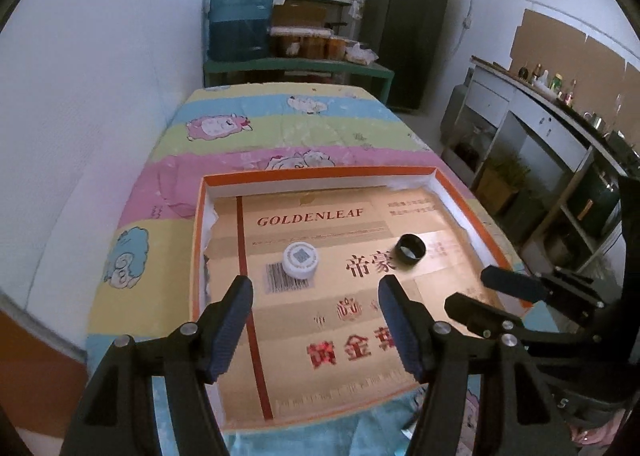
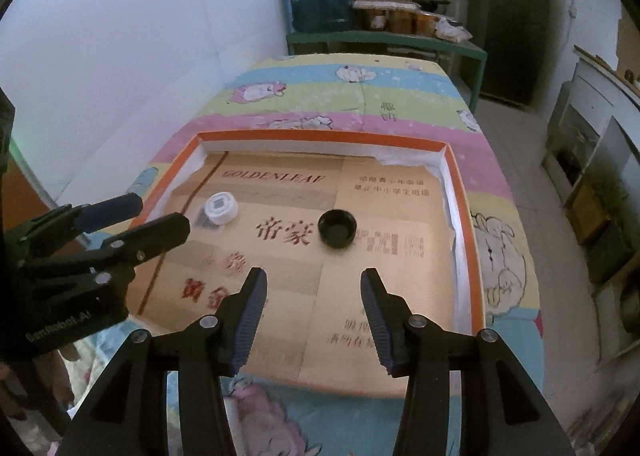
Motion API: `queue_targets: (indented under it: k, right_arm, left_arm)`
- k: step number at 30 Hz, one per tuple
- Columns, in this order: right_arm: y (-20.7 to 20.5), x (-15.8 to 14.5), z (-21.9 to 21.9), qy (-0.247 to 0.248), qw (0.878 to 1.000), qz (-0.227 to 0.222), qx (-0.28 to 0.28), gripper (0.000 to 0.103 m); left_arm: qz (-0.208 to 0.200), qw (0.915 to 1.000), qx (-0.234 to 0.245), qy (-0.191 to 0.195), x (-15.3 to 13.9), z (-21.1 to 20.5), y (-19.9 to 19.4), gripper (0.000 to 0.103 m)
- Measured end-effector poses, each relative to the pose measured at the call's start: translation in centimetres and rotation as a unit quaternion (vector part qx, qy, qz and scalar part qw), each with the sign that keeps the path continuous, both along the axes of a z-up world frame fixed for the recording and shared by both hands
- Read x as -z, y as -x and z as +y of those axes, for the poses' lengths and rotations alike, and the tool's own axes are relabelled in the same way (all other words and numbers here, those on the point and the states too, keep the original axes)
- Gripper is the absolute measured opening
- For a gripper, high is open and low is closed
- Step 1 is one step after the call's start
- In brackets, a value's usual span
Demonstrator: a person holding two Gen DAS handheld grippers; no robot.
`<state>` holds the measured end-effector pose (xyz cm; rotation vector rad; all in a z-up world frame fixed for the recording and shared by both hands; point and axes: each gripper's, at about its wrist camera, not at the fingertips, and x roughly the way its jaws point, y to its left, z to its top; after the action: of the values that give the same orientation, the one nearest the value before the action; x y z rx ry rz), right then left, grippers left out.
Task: Organize rigid objects
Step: 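Move both tools back out of the tray toward the remaining caps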
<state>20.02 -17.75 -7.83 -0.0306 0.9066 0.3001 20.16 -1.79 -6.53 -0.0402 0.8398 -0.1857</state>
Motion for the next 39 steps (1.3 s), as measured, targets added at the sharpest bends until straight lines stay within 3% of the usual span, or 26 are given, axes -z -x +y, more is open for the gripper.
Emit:
queue_targets:
  k: [9, 20, 39]
  right_arm:
    - [4.5, -1.8, 0.4, -0.008, 1.0, -0.015, -0.009, 0.05]
    - [10.0, -3.7, 0.1, 0.004, 0.999, -0.042, -0.015, 0.05]
    - [15.9, -3.4, 0.0, 0.008, 0.999, -0.049, -0.019, 0.05]
  left_arm:
    - [-0.035, 0.9992, -0.016, 0.005, -2.3, 0.7, 3.9, 0.065]
    - [-0.037, 0.9991, -0.006, 0.021, -3.0, 1.3, 7.7, 0.063]
    - [-0.055, 0.9982, -0.011, 0.022, -3.3, 2.1, 13.2, 0.061]
